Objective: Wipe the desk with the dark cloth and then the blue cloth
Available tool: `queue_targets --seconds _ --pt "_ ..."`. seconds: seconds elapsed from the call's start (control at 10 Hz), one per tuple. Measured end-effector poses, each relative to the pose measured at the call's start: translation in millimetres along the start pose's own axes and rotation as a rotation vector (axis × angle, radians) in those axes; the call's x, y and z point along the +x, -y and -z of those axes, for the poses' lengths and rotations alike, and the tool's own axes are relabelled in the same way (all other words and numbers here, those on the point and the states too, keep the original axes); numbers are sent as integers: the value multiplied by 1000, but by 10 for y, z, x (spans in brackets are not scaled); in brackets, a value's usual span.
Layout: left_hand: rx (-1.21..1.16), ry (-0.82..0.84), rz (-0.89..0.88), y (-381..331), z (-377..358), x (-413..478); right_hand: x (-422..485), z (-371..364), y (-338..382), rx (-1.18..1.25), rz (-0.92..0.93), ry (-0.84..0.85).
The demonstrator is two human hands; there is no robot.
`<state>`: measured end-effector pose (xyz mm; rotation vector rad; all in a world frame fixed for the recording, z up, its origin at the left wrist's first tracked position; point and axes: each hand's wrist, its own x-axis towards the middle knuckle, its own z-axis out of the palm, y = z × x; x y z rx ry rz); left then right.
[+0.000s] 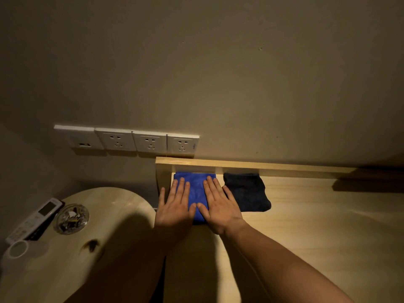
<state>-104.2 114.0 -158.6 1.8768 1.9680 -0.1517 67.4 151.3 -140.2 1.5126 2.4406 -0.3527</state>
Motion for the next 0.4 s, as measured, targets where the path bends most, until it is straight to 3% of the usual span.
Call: queue_targets --seconds 0.4 --pt "1 -298 -83 -340 652 -759 -981 725 -270 38 -118 -231"
